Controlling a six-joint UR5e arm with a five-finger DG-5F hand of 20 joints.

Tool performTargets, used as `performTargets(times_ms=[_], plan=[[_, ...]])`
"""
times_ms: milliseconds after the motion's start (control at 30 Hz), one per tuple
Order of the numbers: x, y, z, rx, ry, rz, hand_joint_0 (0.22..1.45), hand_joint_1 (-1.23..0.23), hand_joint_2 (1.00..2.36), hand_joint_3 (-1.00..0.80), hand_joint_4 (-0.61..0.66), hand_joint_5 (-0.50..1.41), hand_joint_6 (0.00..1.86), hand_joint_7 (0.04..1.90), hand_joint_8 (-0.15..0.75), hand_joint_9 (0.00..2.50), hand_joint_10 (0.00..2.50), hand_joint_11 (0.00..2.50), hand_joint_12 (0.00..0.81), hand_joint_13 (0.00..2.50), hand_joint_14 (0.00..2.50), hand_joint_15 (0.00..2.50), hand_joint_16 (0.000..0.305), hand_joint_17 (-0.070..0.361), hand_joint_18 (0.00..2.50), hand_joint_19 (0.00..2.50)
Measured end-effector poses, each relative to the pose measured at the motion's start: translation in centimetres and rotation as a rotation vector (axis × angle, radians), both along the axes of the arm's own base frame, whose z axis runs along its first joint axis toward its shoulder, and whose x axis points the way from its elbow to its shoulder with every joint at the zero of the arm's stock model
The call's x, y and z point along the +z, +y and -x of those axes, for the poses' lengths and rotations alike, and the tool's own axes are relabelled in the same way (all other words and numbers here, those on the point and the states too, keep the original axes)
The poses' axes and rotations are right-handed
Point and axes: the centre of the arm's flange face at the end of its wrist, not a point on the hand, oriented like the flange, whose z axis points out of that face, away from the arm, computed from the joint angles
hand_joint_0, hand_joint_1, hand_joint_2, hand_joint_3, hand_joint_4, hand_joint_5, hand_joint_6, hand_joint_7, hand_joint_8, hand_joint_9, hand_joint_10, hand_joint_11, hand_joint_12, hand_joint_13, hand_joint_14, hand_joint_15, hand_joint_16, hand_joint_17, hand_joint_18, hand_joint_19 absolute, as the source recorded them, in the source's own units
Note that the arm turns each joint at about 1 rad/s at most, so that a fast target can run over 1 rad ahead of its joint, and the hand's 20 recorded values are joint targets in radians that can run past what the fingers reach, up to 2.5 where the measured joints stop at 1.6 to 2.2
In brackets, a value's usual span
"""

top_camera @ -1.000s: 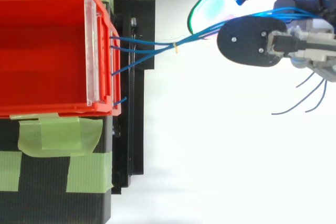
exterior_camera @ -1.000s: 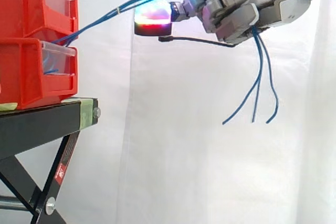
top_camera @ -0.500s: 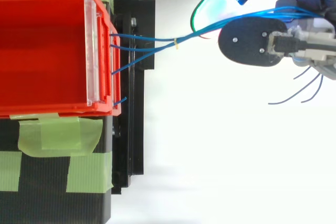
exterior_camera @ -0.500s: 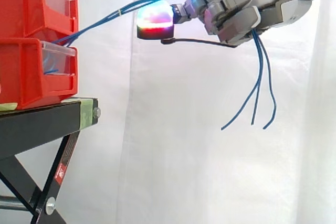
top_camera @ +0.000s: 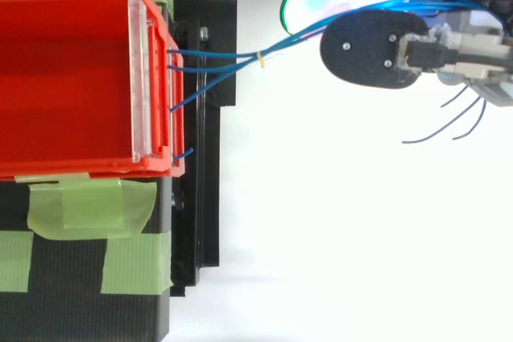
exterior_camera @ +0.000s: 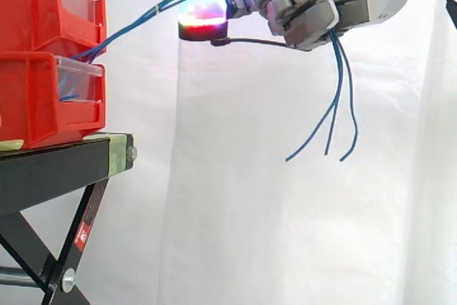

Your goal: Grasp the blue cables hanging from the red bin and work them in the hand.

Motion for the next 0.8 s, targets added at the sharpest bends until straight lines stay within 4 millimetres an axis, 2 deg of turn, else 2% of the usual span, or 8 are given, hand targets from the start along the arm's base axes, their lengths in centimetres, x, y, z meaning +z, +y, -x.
performTargets(times_ms=[167, 300, 467, 533, 800], plan=[[0.14, 0.02, -0.25, -0.008, -0.011, 0.012, 0.92, -0.61, 1.01, -0.68, 0.31, 0.29, 0.01, 1.24, 0.448, 0.57, 2.5, 2.5, 0.449, 0.93, 2.5, 1.36, 0.047, 0.106, 1.57, 1.46], [0.2, 0.03, -0.35, -0.011, -0.015, 0.016, 0.96, -0.61, 1.02, -0.48, 0.31, 0.29, 0.01, 1.25, 0.453, 0.57, 2.5, 2.5, 0.45, 0.93, 2.5, 1.37, 0.048, 0.108, 1.57, 1.46], [0.24, 0.04, -0.39, -0.011, -0.019, 0.016, 0.98, -0.62, 1.02, -0.36, 0.3, 0.29, 0.01, 1.25, 0.451, 0.56, 2.5, 2.5, 0.449, 0.93, 2.5, 1.36, 0.048, 0.108, 1.56, 1.45], [0.24, 0.05, -0.4, -0.011, -0.02, 0.015, 1.0, -0.62, 1.02, -0.26, 0.3, 0.29, 0.01, 1.25, 0.454, 0.56, 2.5, 2.5, 0.455, 0.92, 2.5, 1.35, 0.049, 0.109, 1.55, 1.43], [0.3, 0.34, -0.48, -0.007, -0.03, 0.008, 1.0, -0.61, 1.02, -0.26, 0.3, 0.29, 0.01, 1.25, 0.448, 0.55, 2.5, 2.5, 0.454, 0.92, 2.5, 1.36, 0.048, 0.109, 1.54, 1.42]])
